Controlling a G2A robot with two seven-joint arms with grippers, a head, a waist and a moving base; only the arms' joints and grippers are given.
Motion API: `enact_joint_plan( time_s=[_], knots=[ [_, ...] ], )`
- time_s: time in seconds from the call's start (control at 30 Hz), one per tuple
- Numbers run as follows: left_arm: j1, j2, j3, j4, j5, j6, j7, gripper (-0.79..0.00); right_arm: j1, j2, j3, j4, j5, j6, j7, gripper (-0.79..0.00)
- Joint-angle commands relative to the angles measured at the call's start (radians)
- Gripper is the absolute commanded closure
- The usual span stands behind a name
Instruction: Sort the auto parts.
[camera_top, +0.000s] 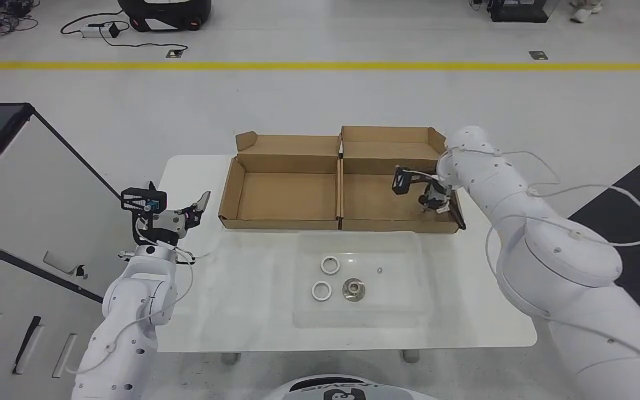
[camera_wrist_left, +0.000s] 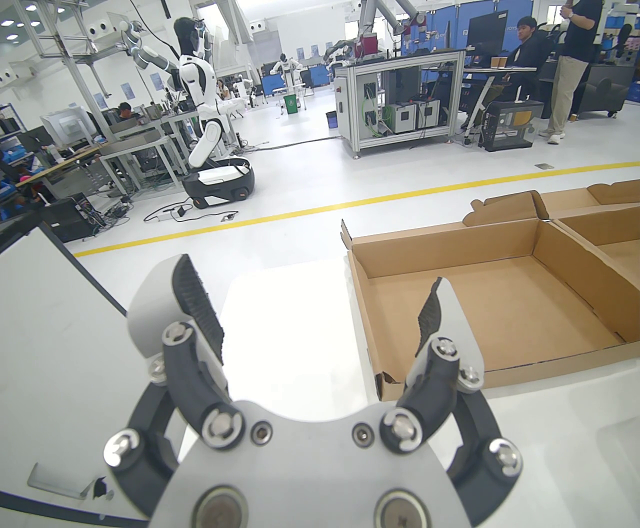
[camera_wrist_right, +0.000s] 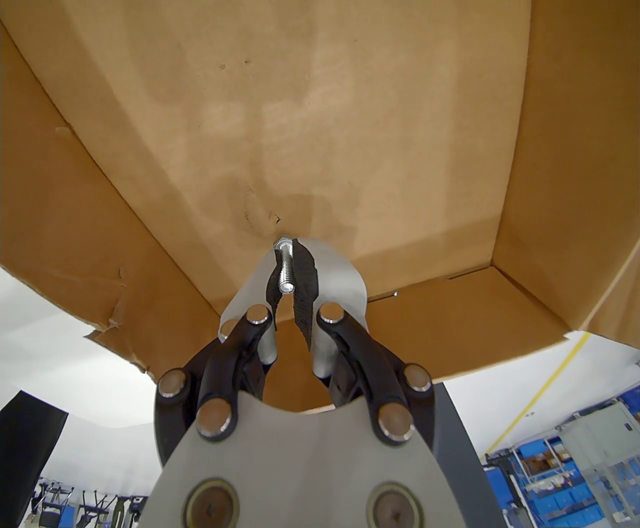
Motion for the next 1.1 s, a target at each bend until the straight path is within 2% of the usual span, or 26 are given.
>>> enact_joint_plan(
  time_s=[0.0, 0.13, 0.23, 0.3, 0.53, 0.57, 0.6, 0.67, 0.7, 1.07],
  knots=[
    [0.0, 0.0, 0.0, 0.0, 0.0, 0.0, 0.0, -0.785, -0.003, -0.002, 0.0, 0.005, -0.005, 0.001, -0.007, 0.0],
    [0.0, 0.0, 0.0, 0.0, 0.0, 0.0, 0.0, -0.785, -0.007, -0.008, 0.002, 0.015, -0.014, 0.002, -0.022, 0.0],
    [0.0, 0.0, 0.0, 0.0, 0.0, 0.0, 0.0, -0.785, -0.008, -0.011, 0.003, 0.022, -0.019, 0.002, -0.03, -0.222],
    [0.0, 0.0, 0.0, 0.0, 0.0, 0.0, 0.0, -0.785, -0.008, -0.013, 0.005, 0.026, -0.021, 0.004, -0.034, -0.329],
    [0.0, 0.0, 0.0, 0.0, 0.0, 0.0, 0.0, -0.785, 0.001, -0.017, 0.013, 0.031, -0.026, -0.004, -0.066, -0.391],
    [0.0, 0.0, 0.0, 0.0, 0.0, 0.0, 0.0, -0.785, 0.005, -0.018, 0.015, 0.03, -0.027, -0.005, -0.07, -0.428],
    [0.0, 0.0, 0.0, 0.0, 0.0, 0.0, 0.0, -0.785, 0.008, -0.018, 0.016, 0.028, -0.028, -0.005, -0.076, -0.557],
    [0.0, 0.0, 0.0, 0.0, 0.0, 0.0, 0.0, -0.785, 0.017, -0.018, 0.02, 0.025, -0.026, -0.005, -0.087, -0.757],
    [0.0, 0.0, 0.0, 0.0, 0.0, 0.0, 0.0, -0.785, 0.021, -0.017, 0.022, 0.023, -0.025, -0.005, -0.094, -0.785],
    [0.0, 0.0, 0.0, 0.0, 0.0, 0.0, 0.0, -0.785, 0.059, 0.007, 0.034, -0.042, 0.011, -0.005, -0.153, -0.785]
  ],
)
